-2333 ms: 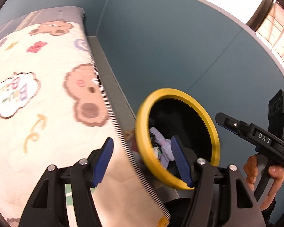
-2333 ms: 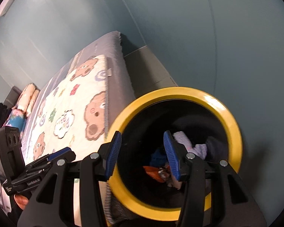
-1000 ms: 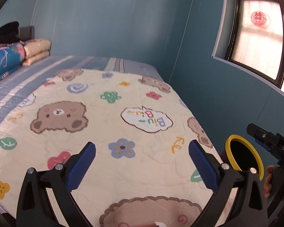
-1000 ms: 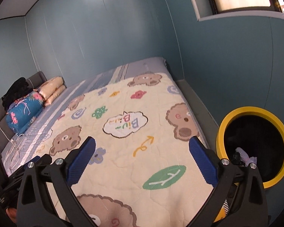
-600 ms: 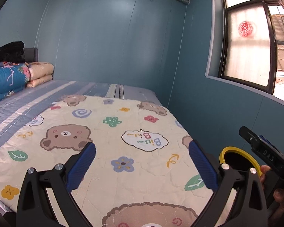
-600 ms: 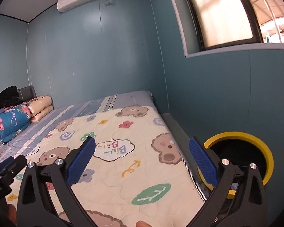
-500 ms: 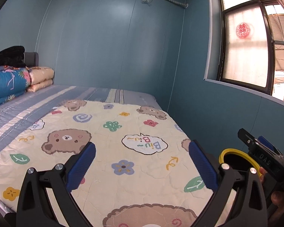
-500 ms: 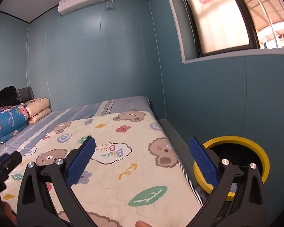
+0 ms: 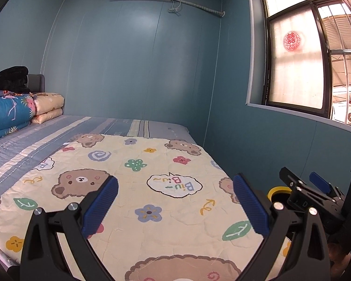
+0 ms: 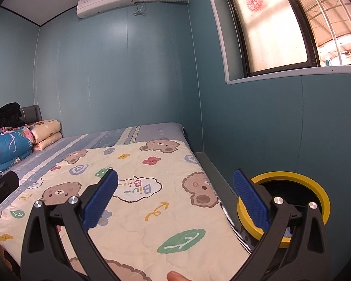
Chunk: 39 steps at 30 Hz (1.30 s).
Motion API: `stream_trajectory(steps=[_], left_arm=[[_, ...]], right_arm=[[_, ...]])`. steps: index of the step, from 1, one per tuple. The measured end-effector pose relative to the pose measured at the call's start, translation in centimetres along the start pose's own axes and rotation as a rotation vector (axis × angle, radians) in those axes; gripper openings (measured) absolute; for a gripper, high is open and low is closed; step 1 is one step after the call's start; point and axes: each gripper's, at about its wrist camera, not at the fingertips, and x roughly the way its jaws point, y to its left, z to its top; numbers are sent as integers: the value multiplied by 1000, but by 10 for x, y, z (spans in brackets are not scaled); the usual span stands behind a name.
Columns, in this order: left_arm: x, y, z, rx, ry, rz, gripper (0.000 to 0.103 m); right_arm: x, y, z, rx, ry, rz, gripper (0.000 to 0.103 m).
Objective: Collect trash
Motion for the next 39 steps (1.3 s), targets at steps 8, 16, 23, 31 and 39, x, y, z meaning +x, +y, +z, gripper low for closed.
stream_trajectory(steps=[8,16,23,31,39], left_arm=[[1,2,0,-6,5,-2,95],[3,2,-2,-8,10,-7,95],[5,3,-3,-9,15,-13,95],[4,3,-4,-17,23,-18,95],[4,3,-4,-20,28,-22,95]], right_arm=[[-2,2,-2,-5,-5,2,95],[0,4,-3,-10,11,7,95],[0,4,-4,-17,15,9,95],[-1,4,-4,-17,17,8,95],[0,4,-5,-19,19,9,95]])
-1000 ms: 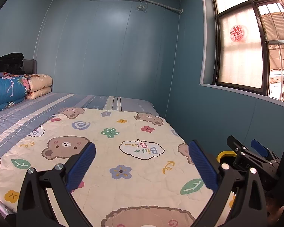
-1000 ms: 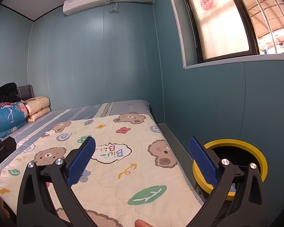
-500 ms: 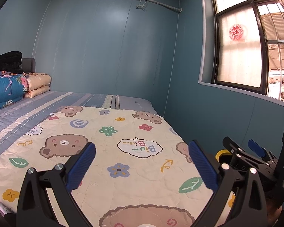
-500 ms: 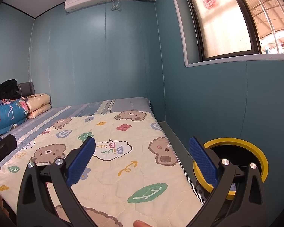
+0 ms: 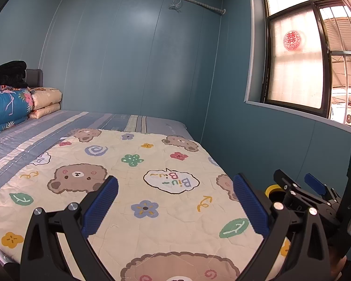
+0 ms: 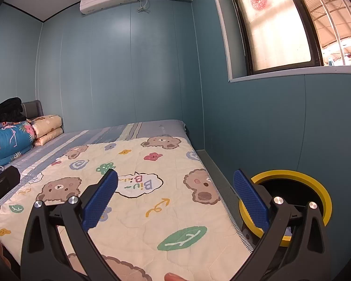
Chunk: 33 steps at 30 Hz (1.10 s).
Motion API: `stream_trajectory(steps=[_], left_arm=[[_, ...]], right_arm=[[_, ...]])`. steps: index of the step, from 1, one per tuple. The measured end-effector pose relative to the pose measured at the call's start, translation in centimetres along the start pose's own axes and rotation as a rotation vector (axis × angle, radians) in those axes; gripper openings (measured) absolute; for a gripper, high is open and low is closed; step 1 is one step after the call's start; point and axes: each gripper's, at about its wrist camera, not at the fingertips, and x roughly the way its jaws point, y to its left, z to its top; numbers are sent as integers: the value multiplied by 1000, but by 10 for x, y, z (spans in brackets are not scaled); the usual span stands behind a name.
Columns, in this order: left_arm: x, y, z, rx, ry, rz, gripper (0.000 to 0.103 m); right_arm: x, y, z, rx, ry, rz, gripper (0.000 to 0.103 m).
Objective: Collect trash
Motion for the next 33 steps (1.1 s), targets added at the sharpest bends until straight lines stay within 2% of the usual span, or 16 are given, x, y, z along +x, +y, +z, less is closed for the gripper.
stream_trajectory(steps=[33], left_arm=[[1,-4,-1,-7,6,-2,95]], right_arm=[[3,0,-1,1,11,3,95]])
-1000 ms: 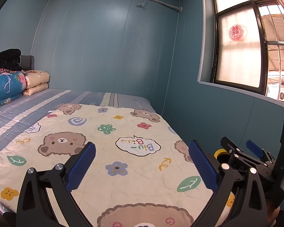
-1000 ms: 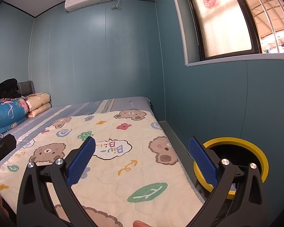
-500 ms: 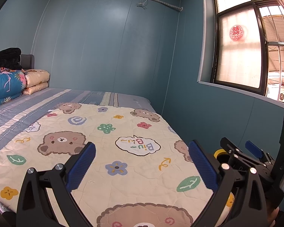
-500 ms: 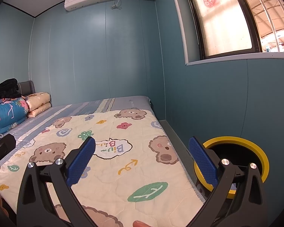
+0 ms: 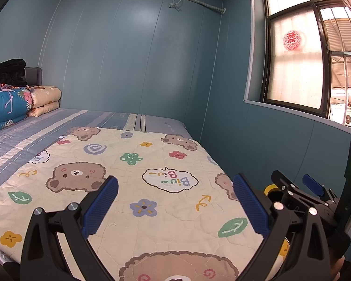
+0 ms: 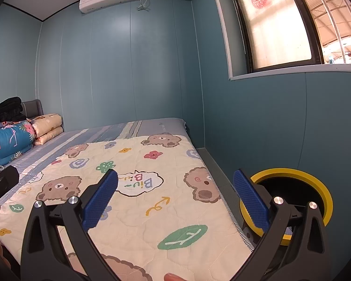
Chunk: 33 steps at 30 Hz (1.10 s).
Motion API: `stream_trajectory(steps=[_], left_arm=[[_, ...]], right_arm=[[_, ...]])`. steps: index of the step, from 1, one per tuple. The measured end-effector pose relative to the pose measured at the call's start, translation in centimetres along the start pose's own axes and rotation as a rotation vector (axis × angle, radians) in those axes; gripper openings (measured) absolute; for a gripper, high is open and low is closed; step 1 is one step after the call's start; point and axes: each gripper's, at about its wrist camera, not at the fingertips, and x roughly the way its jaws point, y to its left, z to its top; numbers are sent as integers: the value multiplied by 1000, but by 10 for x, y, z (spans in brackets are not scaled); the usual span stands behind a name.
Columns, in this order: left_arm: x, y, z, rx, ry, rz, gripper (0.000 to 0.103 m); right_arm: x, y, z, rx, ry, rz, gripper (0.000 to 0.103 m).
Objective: Collect trash
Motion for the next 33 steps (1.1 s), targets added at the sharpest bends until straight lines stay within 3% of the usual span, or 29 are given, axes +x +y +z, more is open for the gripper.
stream_trajectory(steps=[33], left_arm=[[-1,-4,-3,19,-5,-18,95]], right_arm=[[2,-3,-2,7,12,3,95]])
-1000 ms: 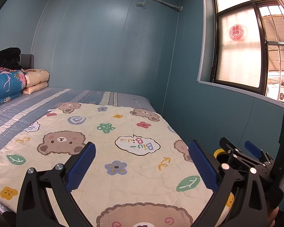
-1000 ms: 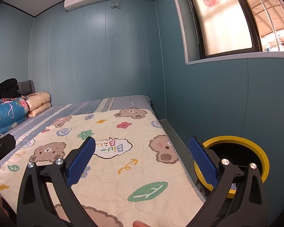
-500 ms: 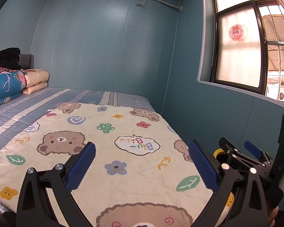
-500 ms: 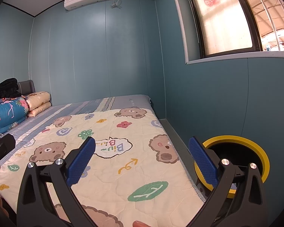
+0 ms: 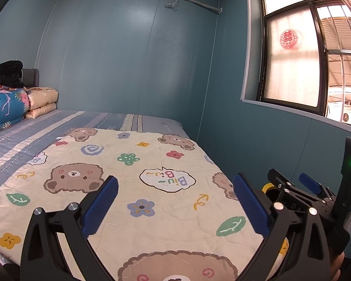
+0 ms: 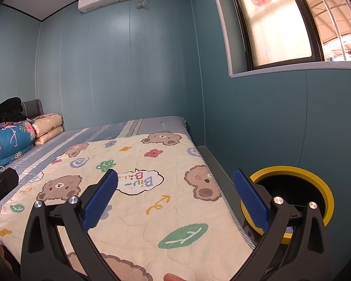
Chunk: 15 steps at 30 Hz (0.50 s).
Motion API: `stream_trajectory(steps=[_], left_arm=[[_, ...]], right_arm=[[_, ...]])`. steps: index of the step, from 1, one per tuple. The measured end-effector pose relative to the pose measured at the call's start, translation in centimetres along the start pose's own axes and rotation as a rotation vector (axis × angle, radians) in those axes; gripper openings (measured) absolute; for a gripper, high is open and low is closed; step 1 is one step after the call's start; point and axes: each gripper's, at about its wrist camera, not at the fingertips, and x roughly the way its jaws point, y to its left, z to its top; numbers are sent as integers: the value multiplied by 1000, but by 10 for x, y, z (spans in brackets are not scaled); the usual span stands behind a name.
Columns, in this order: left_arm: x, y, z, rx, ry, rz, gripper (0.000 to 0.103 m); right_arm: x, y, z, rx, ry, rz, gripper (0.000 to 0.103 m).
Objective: Collect trash
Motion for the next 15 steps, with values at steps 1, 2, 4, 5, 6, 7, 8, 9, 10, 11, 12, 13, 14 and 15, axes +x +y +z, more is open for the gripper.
stream_trajectory(steps=[1,2,4,5,6,7,8,9,10,11,12,13,14,15], left_arm=[[0,0,0,0,-2,0,95],[-1,-1,0,-2,-1,1,95],[0,0,0,-6,3,4,95],[0,0,1,-8,5,5,95],[1,0,1,-11,9,5,95],[1,1,0,-14,15,3,95],[2,1,1,-17,19,2,95],[3,2,1,-20,22,2,95],[4,3,1,-23,24,2,95],[4,3,1,-24,26,3,95],[4,3,0,-24,27,4,95],[4,3,0,-24,26,4,95],[4,3,0,-23,26,4,95],[4,3,0,-24,26,4,95]], right_arm=[[0,0,0,0,0,0,95],[0,0,0,0,-1,0,95],[0,-1,0,0,0,0,95],[0,-1,0,2,2,0,95],[-1,0,0,1,2,0,95],[0,-1,0,2,2,-1,95],[0,-1,0,2,1,-1,95],[-1,-1,0,3,1,-1,95],[0,-1,0,3,1,-1,95],[0,-1,0,3,2,-1,95],[0,-1,0,3,2,0,95],[0,-1,0,2,2,-1,95],[-1,-1,0,3,3,-1,95],[-1,-1,0,3,3,-1,95]])
